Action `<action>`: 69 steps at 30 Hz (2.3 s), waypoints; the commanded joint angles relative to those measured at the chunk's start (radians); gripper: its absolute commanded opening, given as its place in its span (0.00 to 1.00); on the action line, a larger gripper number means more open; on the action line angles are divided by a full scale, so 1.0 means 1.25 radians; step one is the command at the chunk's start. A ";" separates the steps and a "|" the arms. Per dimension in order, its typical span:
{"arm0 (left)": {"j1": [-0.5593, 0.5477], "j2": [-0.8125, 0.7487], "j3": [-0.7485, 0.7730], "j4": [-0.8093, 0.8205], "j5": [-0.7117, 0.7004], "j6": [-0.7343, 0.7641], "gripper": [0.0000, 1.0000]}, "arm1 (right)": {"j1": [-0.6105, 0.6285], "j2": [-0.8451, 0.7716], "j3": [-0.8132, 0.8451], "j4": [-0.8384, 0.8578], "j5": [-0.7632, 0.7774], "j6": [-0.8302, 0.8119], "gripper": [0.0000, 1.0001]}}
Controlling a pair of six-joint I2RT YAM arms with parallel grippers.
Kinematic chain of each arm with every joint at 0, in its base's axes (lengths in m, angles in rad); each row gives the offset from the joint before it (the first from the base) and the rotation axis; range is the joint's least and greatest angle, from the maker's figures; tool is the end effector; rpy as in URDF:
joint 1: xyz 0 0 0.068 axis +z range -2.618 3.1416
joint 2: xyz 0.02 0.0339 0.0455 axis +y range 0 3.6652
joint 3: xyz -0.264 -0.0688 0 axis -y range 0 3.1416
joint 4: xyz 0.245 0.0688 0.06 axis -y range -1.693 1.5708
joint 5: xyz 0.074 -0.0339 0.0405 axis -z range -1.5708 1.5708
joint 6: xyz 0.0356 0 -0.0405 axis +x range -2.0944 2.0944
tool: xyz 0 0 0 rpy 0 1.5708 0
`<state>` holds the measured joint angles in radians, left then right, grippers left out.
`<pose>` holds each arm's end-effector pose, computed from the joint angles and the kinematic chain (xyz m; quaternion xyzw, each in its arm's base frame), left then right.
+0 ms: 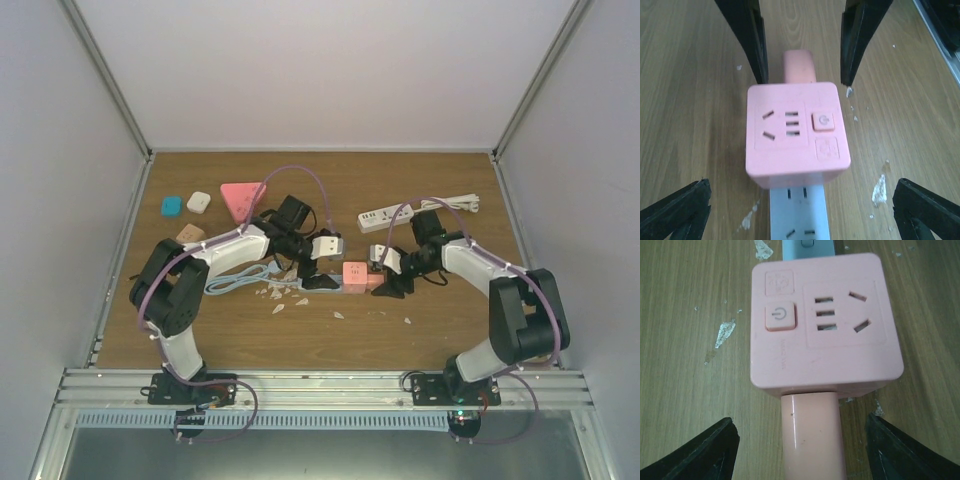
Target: Pull the plug off the socket
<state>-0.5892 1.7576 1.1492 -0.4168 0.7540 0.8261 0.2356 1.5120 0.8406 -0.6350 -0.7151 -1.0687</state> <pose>0.2826 -0.2182 0.1967 0.6574 0.6159 -0.3224 0.2906 0.2474 0.0834 0.1742 -0.6002 0.7100 0.2673 0.2533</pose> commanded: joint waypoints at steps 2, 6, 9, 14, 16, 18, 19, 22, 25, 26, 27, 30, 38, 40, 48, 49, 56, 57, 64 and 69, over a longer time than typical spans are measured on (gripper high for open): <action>-0.037 0.057 0.050 0.046 0.034 -0.022 0.99 | -0.004 0.041 -0.005 0.002 -0.004 -0.004 0.67; -0.056 0.080 0.054 0.059 0.040 -0.032 0.99 | -0.004 0.044 -0.008 0.019 -0.005 0.002 0.60; -0.068 0.096 0.057 0.071 0.036 -0.040 0.97 | -0.004 0.036 -0.014 0.034 -0.001 0.009 0.48; -0.074 0.118 0.067 0.073 0.037 -0.055 0.87 | -0.004 0.022 -0.023 0.043 0.000 0.009 0.41; -0.077 0.123 0.065 0.072 0.035 -0.054 0.82 | -0.004 0.021 -0.025 0.044 0.005 0.013 0.38; -0.080 0.127 0.066 0.070 0.029 -0.055 0.77 | -0.003 0.023 -0.023 0.044 0.012 0.019 0.32; -0.080 0.128 0.065 0.065 0.025 -0.052 0.74 | -0.004 0.024 -0.024 0.044 0.015 0.019 0.30; -0.080 0.122 0.052 0.071 0.004 -0.045 0.63 | -0.004 0.019 -0.029 0.042 0.018 0.021 0.24; -0.080 0.116 0.034 0.077 -0.017 -0.044 0.51 | -0.008 0.010 -0.033 0.038 0.032 0.022 0.18; -0.079 0.115 0.029 0.075 -0.022 -0.042 0.47 | -0.011 0.008 -0.036 0.035 0.034 0.017 0.18; -0.077 0.116 0.027 0.073 -0.025 -0.041 0.44 | -0.015 0.006 -0.039 0.033 0.039 0.011 0.17; -0.075 0.123 0.026 0.061 -0.041 -0.040 0.34 | -0.028 0.002 -0.048 0.024 0.061 -0.006 0.15; -0.069 0.138 0.034 0.034 -0.066 -0.027 0.14 | -0.101 -0.008 -0.061 -0.044 0.101 -0.083 0.12; -0.069 0.147 0.043 0.029 -0.072 -0.027 0.12 | -0.115 -0.012 -0.063 -0.055 0.109 -0.098 0.11; -0.069 0.165 0.070 0.014 -0.079 -0.035 0.10 | -0.166 -0.013 -0.065 -0.084 0.146 -0.140 0.10; -0.069 0.164 0.071 0.013 -0.075 -0.036 0.14 | -0.172 -0.018 -0.063 -0.090 0.141 -0.141 0.10; -0.068 0.139 0.104 -0.002 -0.058 -0.058 0.62 | -0.204 -0.079 0.000 -0.151 0.031 -0.113 0.11; -0.064 0.132 0.116 -0.008 -0.061 -0.062 0.68 | -0.205 -0.086 0.010 -0.158 0.017 -0.108 0.11; -0.025 0.066 0.187 -0.064 0.002 -0.093 0.98 | -0.205 -0.165 0.054 -0.130 -0.055 -0.055 0.14; 0.000 0.013 0.200 -0.082 0.119 -0.186 0.99 | -0.191 -0.191 0.098 -0.079 -0.132 0.018 0.16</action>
<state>-0.6113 1.8591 1.3640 -0.4915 0.7521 0.6960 -0.0124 1.3083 0.9157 -0.7971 -0.7639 -1.1339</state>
